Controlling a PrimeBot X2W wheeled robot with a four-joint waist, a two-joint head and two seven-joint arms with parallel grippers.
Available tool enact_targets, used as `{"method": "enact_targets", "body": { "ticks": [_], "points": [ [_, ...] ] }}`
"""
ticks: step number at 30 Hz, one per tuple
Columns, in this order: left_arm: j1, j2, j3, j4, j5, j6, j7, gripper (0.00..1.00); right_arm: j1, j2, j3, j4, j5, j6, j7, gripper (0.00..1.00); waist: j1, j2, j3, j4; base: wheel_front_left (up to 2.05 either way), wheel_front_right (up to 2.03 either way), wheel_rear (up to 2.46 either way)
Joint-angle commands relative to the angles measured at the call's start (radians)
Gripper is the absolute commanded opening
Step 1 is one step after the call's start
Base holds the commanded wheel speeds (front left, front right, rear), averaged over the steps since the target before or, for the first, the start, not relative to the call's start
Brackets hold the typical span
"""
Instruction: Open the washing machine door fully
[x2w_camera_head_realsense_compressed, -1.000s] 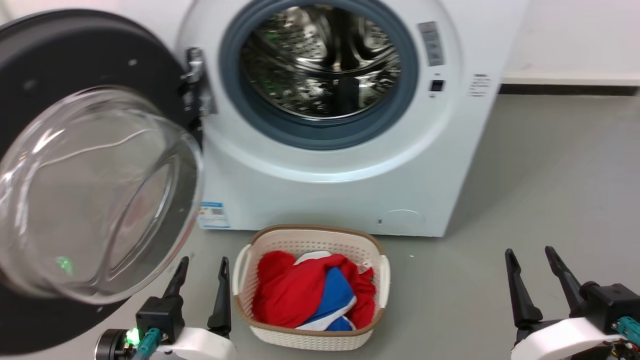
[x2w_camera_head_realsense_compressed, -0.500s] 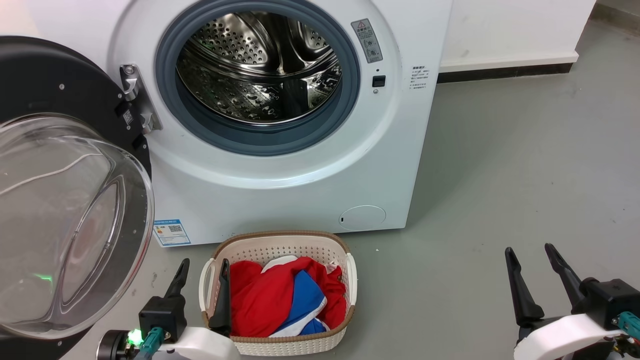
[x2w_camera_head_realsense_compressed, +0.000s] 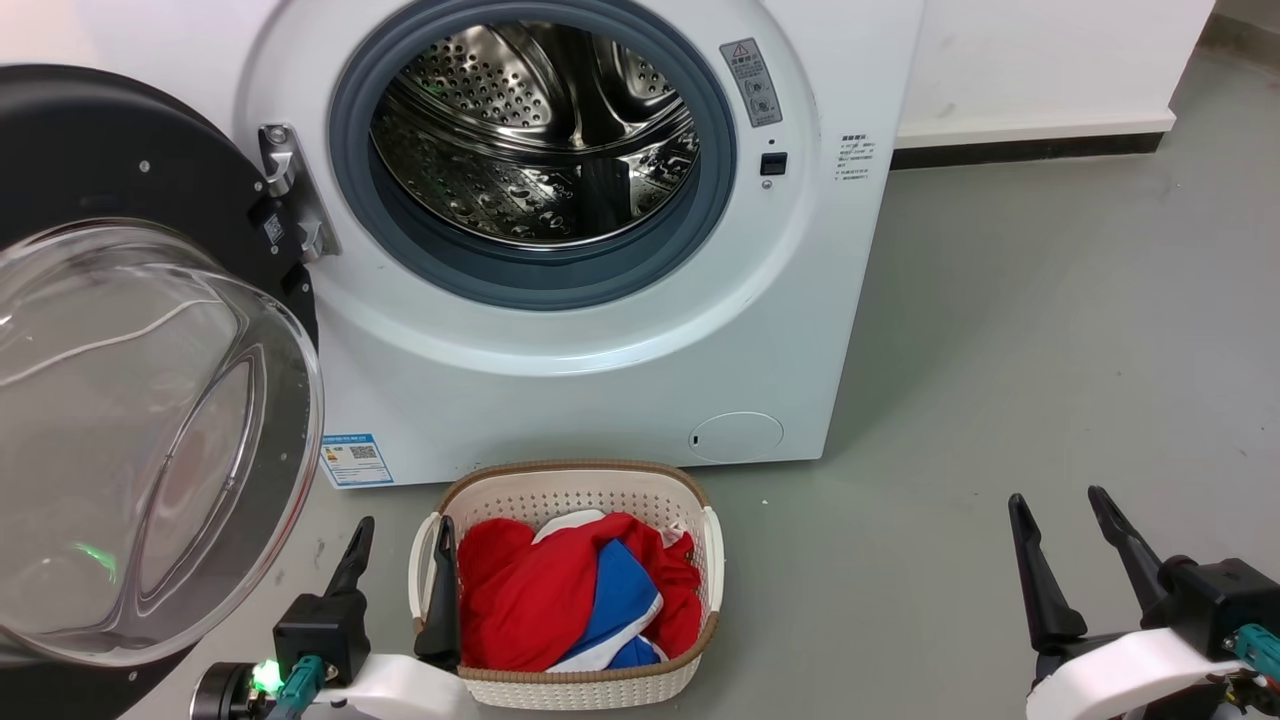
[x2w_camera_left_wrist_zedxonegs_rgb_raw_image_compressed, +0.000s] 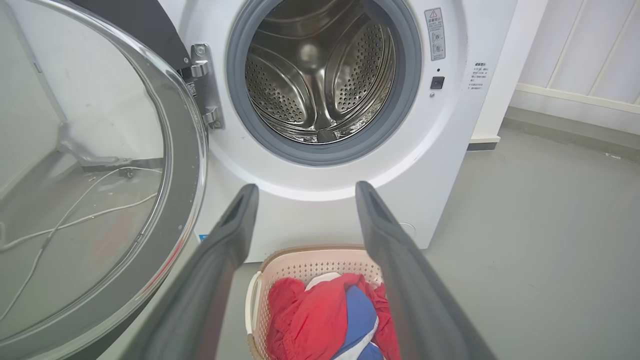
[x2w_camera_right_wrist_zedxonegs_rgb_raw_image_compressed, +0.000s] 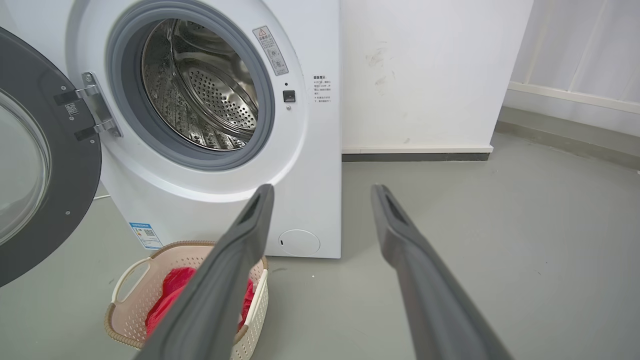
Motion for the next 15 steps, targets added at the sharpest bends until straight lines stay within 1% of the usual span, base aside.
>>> {"method": "enact_targets", "body": {
  "ticks": [1, 9, 10, 13, 15],
  "points": [
    [0.009, 0.004, 0.000, -0.004, -0.003, 0.005, -0.001, 1.00, -0.009, -0.003, 0.001, 0.001, 0.003, 0.000, -0.002, 1.00, 0.0000, -0.0001, 0.000, 0.001, 0.00, 0.00, 0.00],
    [0.015, 0.010, -0.001, -0.010, -0.008, 0.012, 0.001, 1.00, -0.002, -0.002, 0.004, 0.000, 0.002, 0.000, -0.005, 1.00, 0.0000, -0.0001, -0.002, 0.006, 0.00, 0.00, 0.00],
    [0.010, 0.007, -0.001, -0.008, -0.005, 0.008, 0.001, 0.00, 0.001, 0.000, 0.002, 0.001, 0.001, 0.000, 0.000, 0.00, 0.0000, -0.0001, -0.002, 0.006, 0.00, 0.00, 0.00],
    [0.026, -0.004, -0.004, 0.014, -0.014, 0.005, 0.005, 0.00, 0.014, 0.004, 0.003, 0.027, 0.007, 0.000, 0.001, 0.00, 0.0000, -0.0001, -0.002, 0.006, 0.00, 0.00, 0.00],
    [0.024, -0.008, 0.005, 0.013, -0.052, -0.004, 0.012, 0.00, 0.008, 0.006, -0.001, 0.034, 0.049, 0.000, 0.007, 0.00, 0.0000, -0.0001, -0.001, 0.007, 0.00, 0.00, 0.00]
  ]
}}
